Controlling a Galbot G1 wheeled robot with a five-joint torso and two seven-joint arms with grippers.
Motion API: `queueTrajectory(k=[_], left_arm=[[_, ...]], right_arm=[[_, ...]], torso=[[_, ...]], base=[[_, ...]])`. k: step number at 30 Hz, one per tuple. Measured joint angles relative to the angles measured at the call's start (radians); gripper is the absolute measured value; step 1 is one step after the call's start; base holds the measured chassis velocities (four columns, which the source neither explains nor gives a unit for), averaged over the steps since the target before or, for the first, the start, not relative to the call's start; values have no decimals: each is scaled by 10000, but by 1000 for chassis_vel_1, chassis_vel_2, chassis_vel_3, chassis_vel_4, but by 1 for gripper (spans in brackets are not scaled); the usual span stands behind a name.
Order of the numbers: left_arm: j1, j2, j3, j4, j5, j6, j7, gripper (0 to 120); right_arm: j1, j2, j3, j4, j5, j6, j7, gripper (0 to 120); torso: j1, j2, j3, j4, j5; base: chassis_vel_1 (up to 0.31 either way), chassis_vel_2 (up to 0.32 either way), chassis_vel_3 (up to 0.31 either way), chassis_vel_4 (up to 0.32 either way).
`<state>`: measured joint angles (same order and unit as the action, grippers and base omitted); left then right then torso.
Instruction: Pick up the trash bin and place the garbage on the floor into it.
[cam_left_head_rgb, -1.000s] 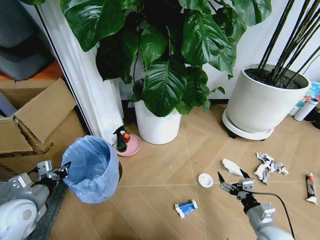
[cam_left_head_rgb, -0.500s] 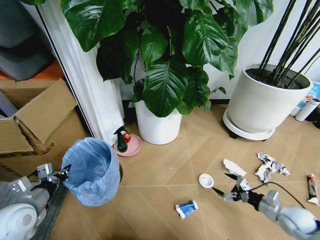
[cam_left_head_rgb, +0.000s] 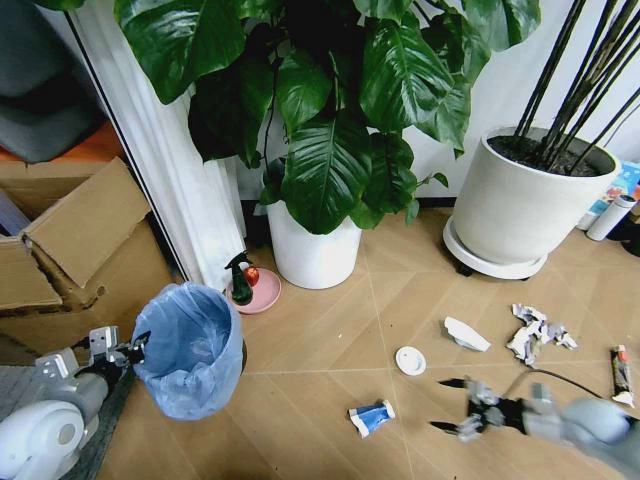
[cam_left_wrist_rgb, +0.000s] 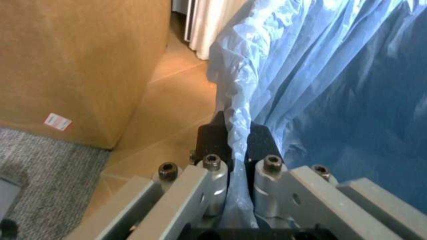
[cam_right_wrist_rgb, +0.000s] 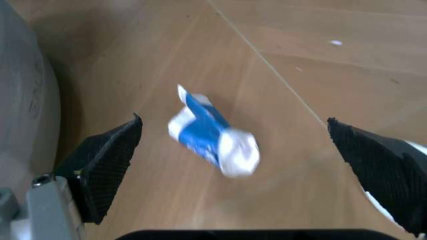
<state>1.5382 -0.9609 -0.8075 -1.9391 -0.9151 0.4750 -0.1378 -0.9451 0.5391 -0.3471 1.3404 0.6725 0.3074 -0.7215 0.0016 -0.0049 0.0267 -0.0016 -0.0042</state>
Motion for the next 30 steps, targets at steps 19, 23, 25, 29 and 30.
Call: queueTrajectory(k=[19, 23, 25, 29, 30], left_arm=[[74, 153, -70, -266, -4, 58, -95, 0], [67, 175, -72, -266, -15, 58, -98, 0], [69, 176, -78, -266, -22, 58, -96, 0], [116, 152, -133, -220, -32, 53, -65, 0], [116, 152, -133, -220, -32, 53, -65, 0]], right_arm=[[1452, 2272, -810, -2535, -1767, 244, -880, 100], [1796, 2699, -928, -3120, -1953, 320, -1082, 100], [1907, 2812, -972, -3289, -1986, 349, -1138, 100], [2409, 3276, -1260, -4029, -2150, 467, -1414, 100], [2409, 3276, -1260, -4029, -2150, 467, -1414, 100]], torso=[[0, 0, 0, -6, -1], [0, 0, -1, -7, -9], [0, 0, 0, -8, -11], [0, 0, -1, -8, -10], [0, 0, -1, -8, -10]], base=[[0, 0, 0, 0], [0, 0, 0, 0], [0, 0, 0, 0], [0, 0, 0, 0], [0, 0, 0, 0]])
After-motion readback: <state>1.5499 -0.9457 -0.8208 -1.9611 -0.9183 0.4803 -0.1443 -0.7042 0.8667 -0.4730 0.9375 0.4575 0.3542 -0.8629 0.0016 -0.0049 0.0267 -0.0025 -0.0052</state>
